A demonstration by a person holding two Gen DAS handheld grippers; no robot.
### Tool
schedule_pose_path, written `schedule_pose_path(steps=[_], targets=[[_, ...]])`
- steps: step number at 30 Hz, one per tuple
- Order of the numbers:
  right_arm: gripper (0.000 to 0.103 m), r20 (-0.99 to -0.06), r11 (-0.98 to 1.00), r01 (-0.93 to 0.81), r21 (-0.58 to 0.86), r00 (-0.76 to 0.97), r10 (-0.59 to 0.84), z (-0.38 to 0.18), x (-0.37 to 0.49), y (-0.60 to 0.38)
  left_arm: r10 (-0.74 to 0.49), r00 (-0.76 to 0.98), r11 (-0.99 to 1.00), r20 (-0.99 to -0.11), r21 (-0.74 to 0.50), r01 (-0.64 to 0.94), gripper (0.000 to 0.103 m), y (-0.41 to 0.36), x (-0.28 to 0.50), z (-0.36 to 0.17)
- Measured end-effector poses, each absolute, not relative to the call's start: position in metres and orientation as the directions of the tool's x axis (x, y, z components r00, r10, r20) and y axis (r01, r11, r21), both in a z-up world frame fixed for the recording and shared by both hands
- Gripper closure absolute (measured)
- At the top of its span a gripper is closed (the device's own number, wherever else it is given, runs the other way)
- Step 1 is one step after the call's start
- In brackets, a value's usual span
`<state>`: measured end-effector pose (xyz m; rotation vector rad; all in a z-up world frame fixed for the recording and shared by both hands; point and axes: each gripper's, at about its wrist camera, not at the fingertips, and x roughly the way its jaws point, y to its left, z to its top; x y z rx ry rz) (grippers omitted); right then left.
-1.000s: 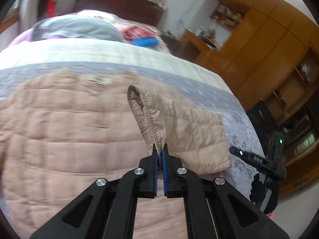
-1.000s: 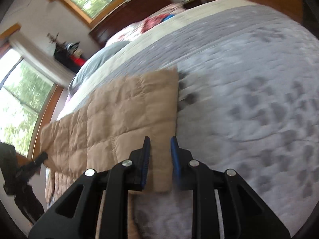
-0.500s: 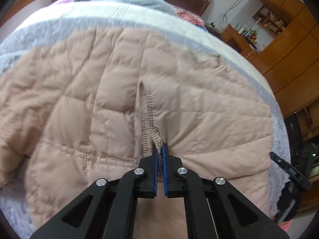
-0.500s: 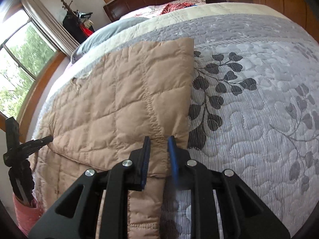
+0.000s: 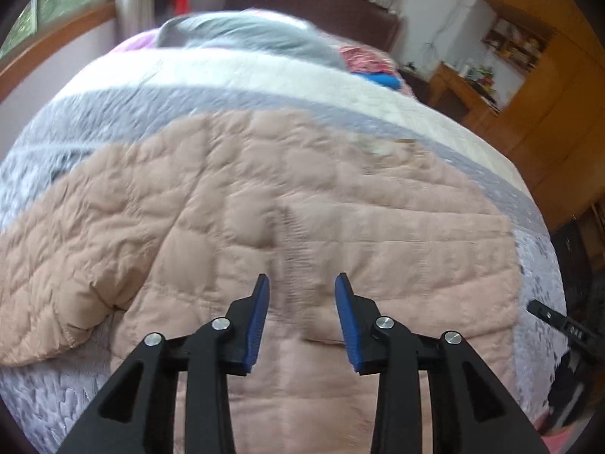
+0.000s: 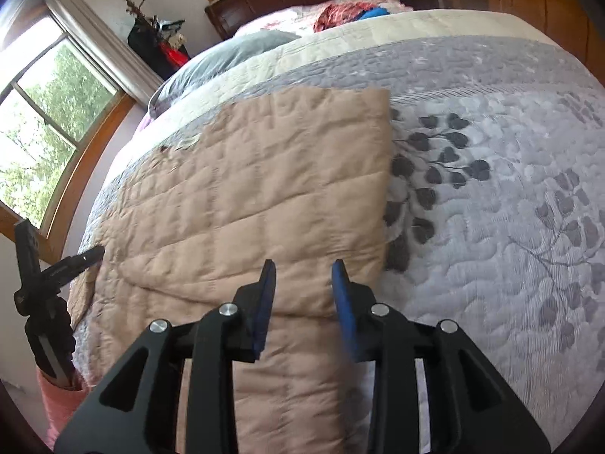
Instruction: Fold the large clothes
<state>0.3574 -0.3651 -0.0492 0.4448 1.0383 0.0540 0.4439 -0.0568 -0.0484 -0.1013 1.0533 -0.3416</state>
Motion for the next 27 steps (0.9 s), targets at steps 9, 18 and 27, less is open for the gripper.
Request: schedule_pose_path(steps=[9, 18, 27], targets=[[0.072, -0.898, 0.940, 0.190, 0.282, 0.397, 0.189, -0.082, 0.397, -0.320, -0.286, 0.345, 0.934, -0.894, -0.181, 0.307, 0.066, -0.121, 0.444, -0.090], [0.073, -0.901, 0.941, 0.207, 0.268, 0.400, 0.169, -0.099, 0.396, -0.315, -0.303, 0.350, 0.920, -0.887, -0.176, 0.351, 0.066, -0.126, 0.442, -0.112], [0.054, -0.855, 0.950, 0.147, 0.274, 0.490, 0.171, -0.046, 0.347, -0.318, -0.354, 0.406, 0.930, -0.842, -0.272, 0.247, 0.053, -0.043, 0.421, -0.061]])
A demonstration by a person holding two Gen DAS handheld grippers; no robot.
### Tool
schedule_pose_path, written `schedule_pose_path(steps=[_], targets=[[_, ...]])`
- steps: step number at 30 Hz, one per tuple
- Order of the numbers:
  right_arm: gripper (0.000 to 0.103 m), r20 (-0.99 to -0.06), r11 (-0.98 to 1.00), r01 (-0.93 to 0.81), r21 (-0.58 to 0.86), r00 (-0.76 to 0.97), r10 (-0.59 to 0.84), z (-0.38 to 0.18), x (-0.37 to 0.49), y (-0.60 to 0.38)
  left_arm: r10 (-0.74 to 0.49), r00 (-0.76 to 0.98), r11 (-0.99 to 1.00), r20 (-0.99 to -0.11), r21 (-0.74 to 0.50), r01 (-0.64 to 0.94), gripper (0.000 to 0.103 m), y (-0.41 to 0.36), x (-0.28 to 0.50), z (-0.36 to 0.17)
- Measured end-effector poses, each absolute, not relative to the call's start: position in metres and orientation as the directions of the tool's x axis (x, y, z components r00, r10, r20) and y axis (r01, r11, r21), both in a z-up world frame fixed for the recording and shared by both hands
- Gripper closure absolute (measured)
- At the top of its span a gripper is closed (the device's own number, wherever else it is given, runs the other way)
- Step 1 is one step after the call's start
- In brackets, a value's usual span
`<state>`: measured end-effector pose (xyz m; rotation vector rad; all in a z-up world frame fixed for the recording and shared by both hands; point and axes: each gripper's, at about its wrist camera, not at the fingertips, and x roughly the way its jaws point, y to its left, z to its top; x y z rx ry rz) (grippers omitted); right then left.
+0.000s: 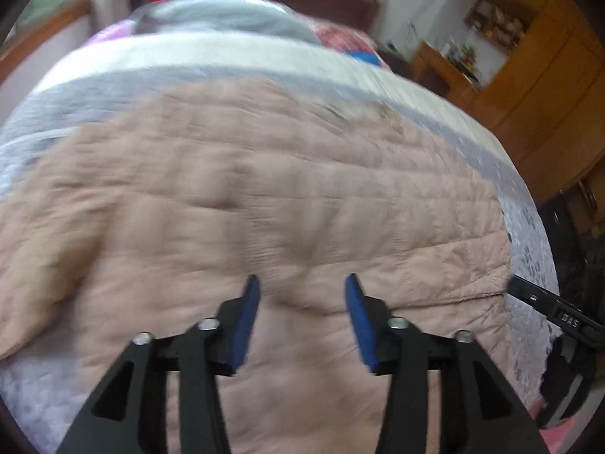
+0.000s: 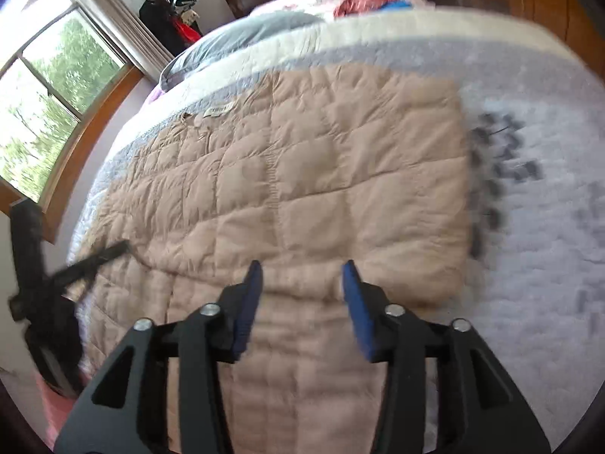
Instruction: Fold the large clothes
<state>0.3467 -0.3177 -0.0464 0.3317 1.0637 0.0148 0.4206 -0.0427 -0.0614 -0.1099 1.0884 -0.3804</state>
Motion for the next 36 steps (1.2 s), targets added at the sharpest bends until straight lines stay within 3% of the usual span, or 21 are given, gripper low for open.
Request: schedule_pose_path(steps=[7, 15, 25, 27, 30, 32, 36], targets=[[0.054, -0.865, 0.954, 0.115, 0.277, 0.463, 0.196, -0.052, 0.302, -0.321, -0.182, 0.493, 0.967, -0.851, -0.246, -0.068, 0.049, 0.130, 0.379, -0.063], [0.054, -0.885, 0.965, 0.085, 0.250, 0.424, 0.192, -0.074, 0.294, -0.307, -0.025, 0.493, 0.842, -0.870, -0.284, -0.458, 0.050, 0.297, 0.335, -0.100], [0.053, -0.896, 0.965, 0.101, 0.241, 0.406, 0.181, -0.089, 0.304, -0.303, -0.083, 0.568, 0.723, -0.819, -0.441, -0.532, 0.050, 0.355, 0.344, -0.116], [0.053, -0.897, 0.964, 0.105, 0.246, 0.402, 0.185, -0.091, 0.305, -0.305, -0.074, 0.579, 0.706, -0.812, -0.453, -0.544, 0.056, 0.362, 0.346, -0.117], [0.053, -0.899, 0.965, 0.107, 0.240, 0.399, 0.180, -0.094, 0.306, -0.305, -0.051, 0.577, 0.681, -0.815, -0.451, -0.577, 0.080, 0.371, 0.348, -0.120], [0.053, -0.900, 0.967, 0.103, 0.232, 0.399, 0.174, -0.095, 0.306, -0.305, -0.050, 0.585, 0.659, -0.810, -0.467, -0.590, 0.088, 0.375, 0.347, -0.123], [0.051, -0.901, 0.972, 0.095, 0.216, 0.403, 0.161, -0.097, 0.306, -0.302, -0.033, 0.593, 0.655, -0.804, -0.466, -0.595, 0.093, 0.374, 0.343, -0.125]])
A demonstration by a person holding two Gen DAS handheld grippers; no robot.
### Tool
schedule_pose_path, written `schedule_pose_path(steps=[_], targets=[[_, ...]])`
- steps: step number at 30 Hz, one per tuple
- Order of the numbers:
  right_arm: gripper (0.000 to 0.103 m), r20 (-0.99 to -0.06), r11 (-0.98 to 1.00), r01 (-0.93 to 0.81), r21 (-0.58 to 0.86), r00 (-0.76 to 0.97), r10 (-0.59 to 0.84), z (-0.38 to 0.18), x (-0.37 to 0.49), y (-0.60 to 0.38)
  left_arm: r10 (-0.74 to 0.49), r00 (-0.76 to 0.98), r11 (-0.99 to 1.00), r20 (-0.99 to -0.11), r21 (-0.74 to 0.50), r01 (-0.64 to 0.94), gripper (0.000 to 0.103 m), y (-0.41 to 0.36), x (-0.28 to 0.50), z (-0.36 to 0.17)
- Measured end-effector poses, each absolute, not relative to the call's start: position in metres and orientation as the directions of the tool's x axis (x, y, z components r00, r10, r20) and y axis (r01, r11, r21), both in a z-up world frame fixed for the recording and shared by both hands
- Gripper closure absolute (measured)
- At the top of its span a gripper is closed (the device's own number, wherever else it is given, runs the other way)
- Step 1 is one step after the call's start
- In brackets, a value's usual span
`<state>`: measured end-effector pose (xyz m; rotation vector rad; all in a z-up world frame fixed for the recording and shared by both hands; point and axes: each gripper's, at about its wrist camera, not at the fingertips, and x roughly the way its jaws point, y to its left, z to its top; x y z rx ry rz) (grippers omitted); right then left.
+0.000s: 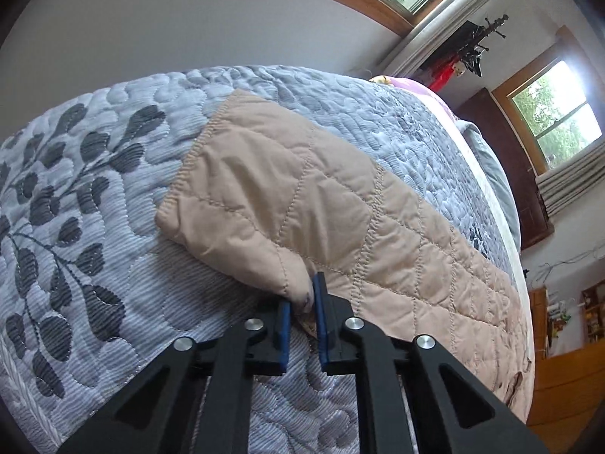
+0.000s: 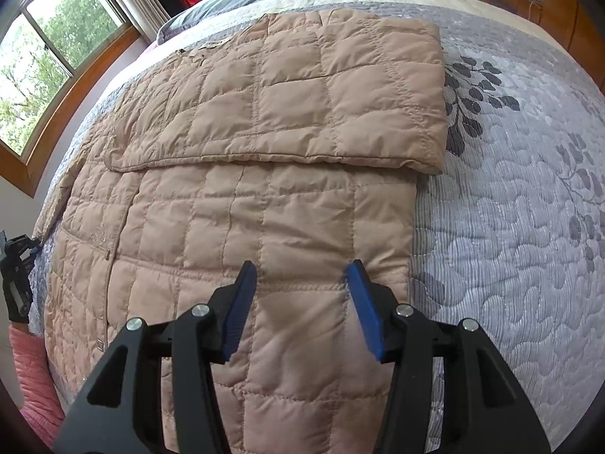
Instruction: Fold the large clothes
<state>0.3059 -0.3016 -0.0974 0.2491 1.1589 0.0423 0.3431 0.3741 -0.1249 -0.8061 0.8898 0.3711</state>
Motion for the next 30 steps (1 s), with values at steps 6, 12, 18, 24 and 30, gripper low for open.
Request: schedule_pose_path(steps=[6, 12, 18, 24, 30], targets=[[0.049, -0.895, 0.967, 0.099, 0.235, 0.410, 0.176, -0.099, 0.309, -0.304, 0.014, 0.570, 0.678, -0.822, -0.411, -0.609, 0.098, 0.366, 0.353, -0.120], [0.049, -0.877, 0.958, 0.105, 0.266, 0.439, 0.196, -0.083, 0.306, -0.312, 0.074, 0.664, 0.754, -0.744, -0.394, -0.525, 0.099, 0.323, 0.352, -0.065], [0.049, -0.883, 0.962, 0.134, 0.239, 0.442, 0.158, -0.080, 0.298, -0.319, 0.027, 0.762, 0.896, -0.647, -0.323, -0.306, 0.099, 0.225, 0.361, -0.005], [0.049, -0.879, 0.957, 0.139, 0.256, 0.444, 0.171, -0.089, 0.298, -0.322, -0.115, 0.760, 0.966, -0.639, -0.249, -0.063, 0.099, 0.111, 0.376, 0.004], [0.049, -0.874, 0.958, 0.131, 0.256, 0.455, 0.172, -0.091, 0.301, -0.322, -0.204, 0.716, 0.976, -0.668, -0.196, 0.094, 0.099, 0.026, 0.386, -0.009]])
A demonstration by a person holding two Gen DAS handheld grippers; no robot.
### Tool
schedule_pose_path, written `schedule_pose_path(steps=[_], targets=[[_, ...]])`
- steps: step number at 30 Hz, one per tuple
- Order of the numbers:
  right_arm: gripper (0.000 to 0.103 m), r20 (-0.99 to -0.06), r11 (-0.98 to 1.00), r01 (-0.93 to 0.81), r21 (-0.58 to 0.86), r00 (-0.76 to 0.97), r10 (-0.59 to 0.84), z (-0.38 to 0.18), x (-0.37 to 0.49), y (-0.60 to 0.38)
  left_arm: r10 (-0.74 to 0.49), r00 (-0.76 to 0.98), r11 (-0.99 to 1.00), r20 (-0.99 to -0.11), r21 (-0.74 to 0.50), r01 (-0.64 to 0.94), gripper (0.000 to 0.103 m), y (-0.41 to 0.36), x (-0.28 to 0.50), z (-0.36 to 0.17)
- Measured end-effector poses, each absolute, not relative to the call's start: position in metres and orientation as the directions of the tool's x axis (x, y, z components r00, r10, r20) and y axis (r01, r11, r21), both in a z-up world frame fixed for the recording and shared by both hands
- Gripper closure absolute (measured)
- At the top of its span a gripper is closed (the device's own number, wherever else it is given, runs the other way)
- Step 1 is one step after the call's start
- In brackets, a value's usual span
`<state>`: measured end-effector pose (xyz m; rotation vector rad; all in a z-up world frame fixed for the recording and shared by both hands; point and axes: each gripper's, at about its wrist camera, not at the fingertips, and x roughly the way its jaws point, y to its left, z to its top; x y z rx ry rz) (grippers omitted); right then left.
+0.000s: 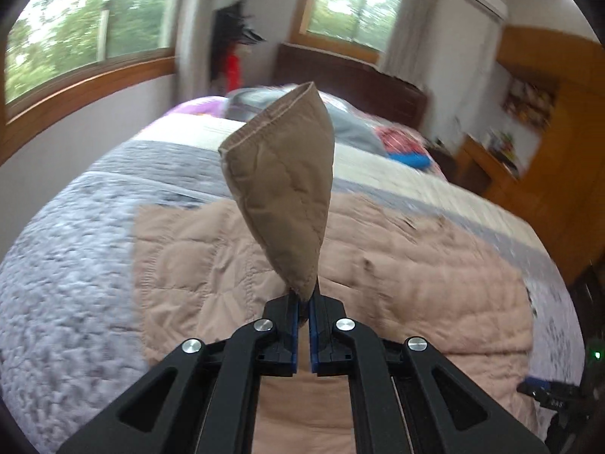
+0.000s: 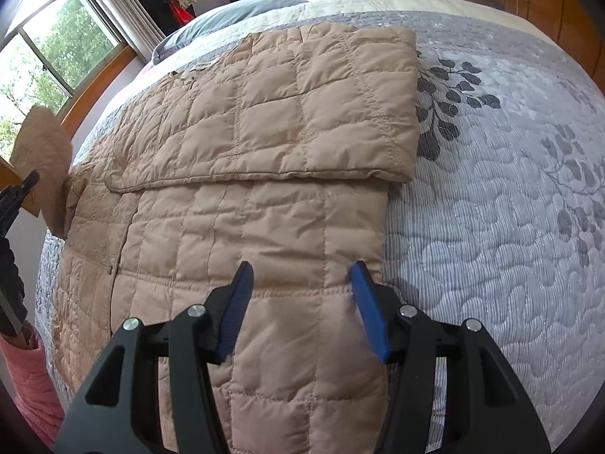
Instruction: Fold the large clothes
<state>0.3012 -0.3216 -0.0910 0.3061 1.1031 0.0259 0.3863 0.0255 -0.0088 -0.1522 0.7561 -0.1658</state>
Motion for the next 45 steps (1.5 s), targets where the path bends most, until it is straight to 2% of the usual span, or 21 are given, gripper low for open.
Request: schedule_pose_path(steps=[11, 13, 15, 16, 18, 22, 24, 26, 29, 33, 37, 40, 45], targets=[[0.049, -0.864, 0.953, 0.116, 0.280, 0.464, 0.197, -0.097, 0.303, -0.326, -0.300, 0.587, 0.947, -0.752, -0.163, 0.275, 0.097, -0.073, 0.402, -0.045], [0.049, -0.862, 0.953, 0.113, 0.282, 0.465, 0.200, -0.097, 0.302, -0.326, -0.313, 0.556, 0.937, -0.770, -0.157, 0.311, 0.092, -0.087, 0.404, -0.054], [0.049, -0.861, 0.953, 0.109, 0.283, 0.466, 0.203, -0.098, 0.301, -0.327, -0.343, 0.522, 0.920, -0.781, -0.168, 0.354, 0.078, -0.093, 0.402, -0.059], [0.049, -0.861, 0.953, 0.107, 0.283, 0.466, 0.203, -0.098, 0.301, -0.327, -0.358, 0.511, 0.912, -0.782, -0.175, 0.372, 0.075, -0.094, 0.399, -0.060], [0.049, -0.862, 0.954, 0.107, 0.280, 0.466, 0.200, -0.098, 0.301, -0.326, -0.400, 0.491, 0.889, -0.774, -0.198, 0.412, 0.062, -0.093, 0.391, -0.057], [0.049, -0.866, 0.959, 0.112, 0.262, 0.467, 0.182, -0.092, 0.301, -0.323, -0.547, 0.412, 0.817, -0.729, -0.356, 0.454, 0.059, -0.072, 0.378, -0.046], [0.048, -0.861, 0.961, 0.091, 0.262, 0.471, 0.190, -0.082, 0.301, -0.315, -0.564, 0.410, 0.812, -0.716, -0.391, 0.434, 0.058, -0.054, 0.377, -0.040], [0.048, -0.858, 0.960, 0.061, 0.273, 0.467, 0.214, -0.072, 0.306, -0.304, -0.479, 0.475, 0.871, -0.738, -0.332, 0.362, 0.058, -0.029, 0.382, -0.036], [0.048, -0.862, 0.962, 0.010, 0.272, 0.448, 0.239, -0.059, 0.322, -0.280, -0.265, 0.554, 0.961, -0.789, -0.171, 0.215, 0.059, 0.000, 0.397, -0.038], [0.048, -0.877, 0.959, -0.030, 0.281, 0.398, 0.270, -0.054, 0.356, -0.247, -0.163, 0.500, 0.984, -0.851, -0.105, 0.141, 0.059, 0.017, 0.419, -0.060], [0.050, -0.883, 0.946, -0.029, 0.323, 0.349, 0.312, -0.059, 0.397, -0.218, -0.140, 0.421, 0.986, -0.896, -0.088, 0.141, 0.059, 0.016, 0.431, -0.094], [0.050, -0.884, 0.940, -0.028, 0.341, 0.332, 0.331, -0.059, 0.421, -0.205, -0.130, 0.440, 0.985, -0.889, -0.066, 0.157, 0.059, 0.011, 0.427, -0.098], [0.052, -0.882, 0.920, -0.007, 0.391, 0.284, 0.377, -0.075, 0.461, -0.189, -0.176, 0.428, 0.981, -0.886, -0.123, 0.150, 0.059, 0.020, 0.429, -0.096]])
